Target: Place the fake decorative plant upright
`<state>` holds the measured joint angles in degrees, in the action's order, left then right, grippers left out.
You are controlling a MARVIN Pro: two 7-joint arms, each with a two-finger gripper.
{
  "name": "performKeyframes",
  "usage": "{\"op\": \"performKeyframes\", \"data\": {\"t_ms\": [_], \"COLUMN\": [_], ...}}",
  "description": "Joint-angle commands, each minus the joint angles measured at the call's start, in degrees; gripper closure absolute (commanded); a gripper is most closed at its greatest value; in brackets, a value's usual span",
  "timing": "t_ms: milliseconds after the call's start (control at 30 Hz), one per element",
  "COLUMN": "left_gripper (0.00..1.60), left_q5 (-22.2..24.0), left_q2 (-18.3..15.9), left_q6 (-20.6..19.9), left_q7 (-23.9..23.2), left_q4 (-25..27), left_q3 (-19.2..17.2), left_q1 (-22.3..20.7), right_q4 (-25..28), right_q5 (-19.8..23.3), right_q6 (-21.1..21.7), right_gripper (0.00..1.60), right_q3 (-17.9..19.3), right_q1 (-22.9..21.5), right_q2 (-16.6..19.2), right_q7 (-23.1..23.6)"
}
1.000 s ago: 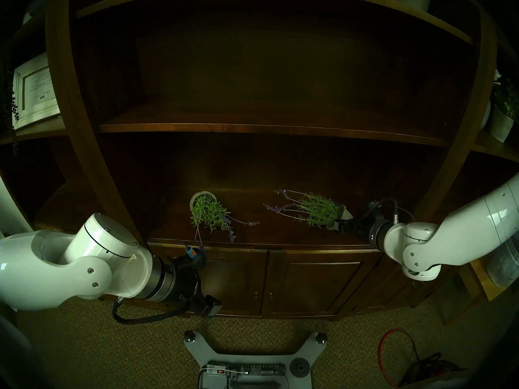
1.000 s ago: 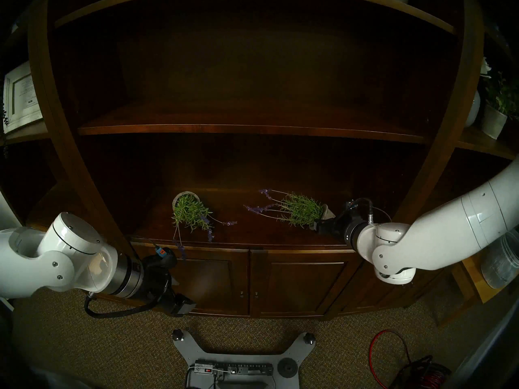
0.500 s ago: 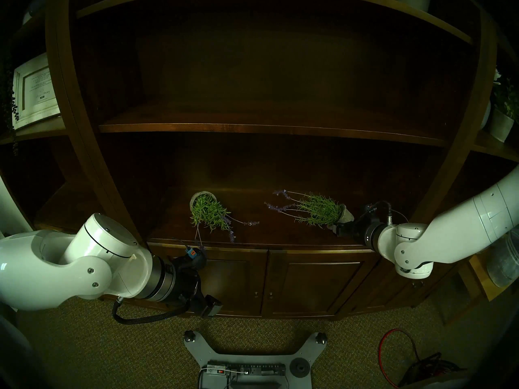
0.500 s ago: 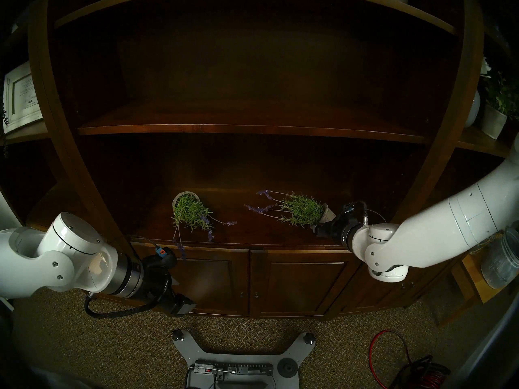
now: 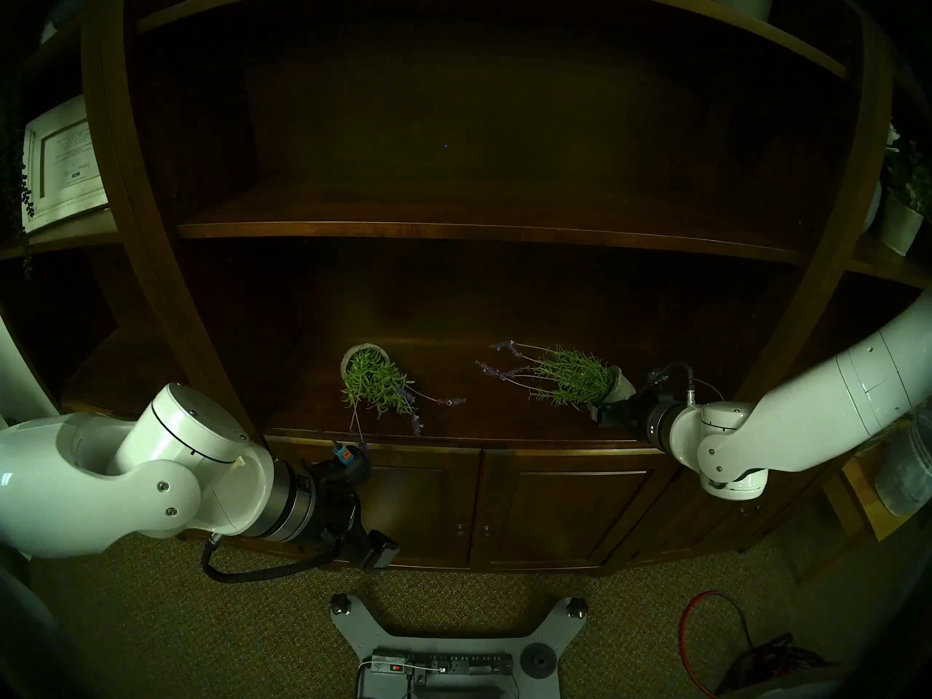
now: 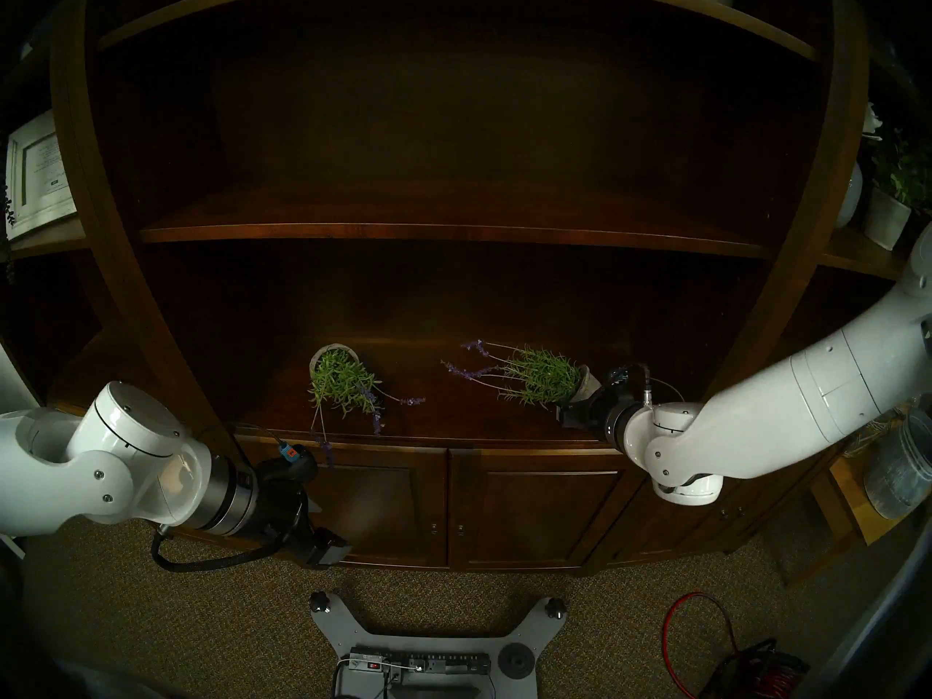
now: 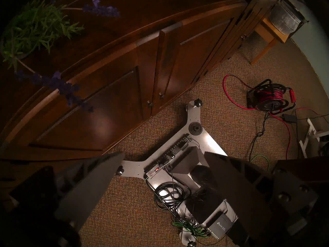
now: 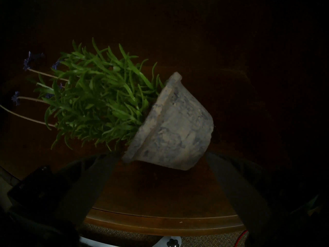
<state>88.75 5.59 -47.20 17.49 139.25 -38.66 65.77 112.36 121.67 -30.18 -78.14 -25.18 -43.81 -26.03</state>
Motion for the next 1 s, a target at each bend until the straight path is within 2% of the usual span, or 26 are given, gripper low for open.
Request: {"op": "performKeyframes", "data": {"t_ms": [0, 300, 367, 400, 433, 467, 500, 533, 633, 967], "left_gripper": [0.0, 0.0, 0.0, 0.0, 0.0, 0.0, 0.0, 0.0, 0.0, 0.0], "left_q5": [0.0, 0.0, 0.0, 0.0, 0.0, 0.0, 0.0, 0.0, 0.0, 0.0], "left_q2": [0.1, 0.1, 0.1, 0.1, 0.1, 0.1, 0.1, 0.1, 0.1, 0.1], "left_q6": [-0.1, -0.1, -0.1, -0.1, -0.1, -0.1, -0.1, -0.1, -0.1, -0.1], "left_q7": [0.1, 0.1, 0.1, 0.1, 0.1, 0.1, 0.1, 0.1, 0.1, 0.1], "left_q4": [0.1, 0.2, 0.2, 0.2, 0.2, 0.2, 0.2, 0.2, 0.2, 0.1], "left_q3": [-0.8, -0.8, -0.8, -0.8, -0.8, -0.8, -0.8, -0.8, -0.8, -0.8], "left_q1": [-0.7, -0.7, -0.7, -0.7, -0.7, -0.7, -0.7, -0.7, -0.7, -0.7], "right_q4": [-0.7, -1.2, -1.3, -1.3, -1.3, -1.4, -1.4, -1.4, -1.1, -0.6], "right_q5": [0.0, 0.8, 1.0, 1.0, 1.0, 1.1, 1.1, 1.1, 1.1, 1.6], "right_q6": [-0.3, -0.6, -0.6, -0.6, -0.6, -0.6, -0.6, -0.7, -0.9, -1.0], "right_gripper": [0.0, 0.02, 0.28, 0.48, 0.48, 0.82, 0.82, 0.92, 0.98, 0.98], "right_q3": [1.4, 1.8, 1.8, 1.8, 1.8, 1.8, 1.8, 1.7, 1.4, 0.5], "right_q1": [-0.5, 0.2, 0.3, 0.3, 0.3, 0.3, 0.3, 0.2, -0.3, -1.8], "right_q2": [-0.8, -1.5, -1.6, -1.7, -1.7, -1.6, -1.6, -1.4, -0.7, 2.3], "right_q7": [-0.2, -0.6, -0.7, -0.7, -0.7, -0.6, -0.6, -0.5, 0.0, 2.4]}}
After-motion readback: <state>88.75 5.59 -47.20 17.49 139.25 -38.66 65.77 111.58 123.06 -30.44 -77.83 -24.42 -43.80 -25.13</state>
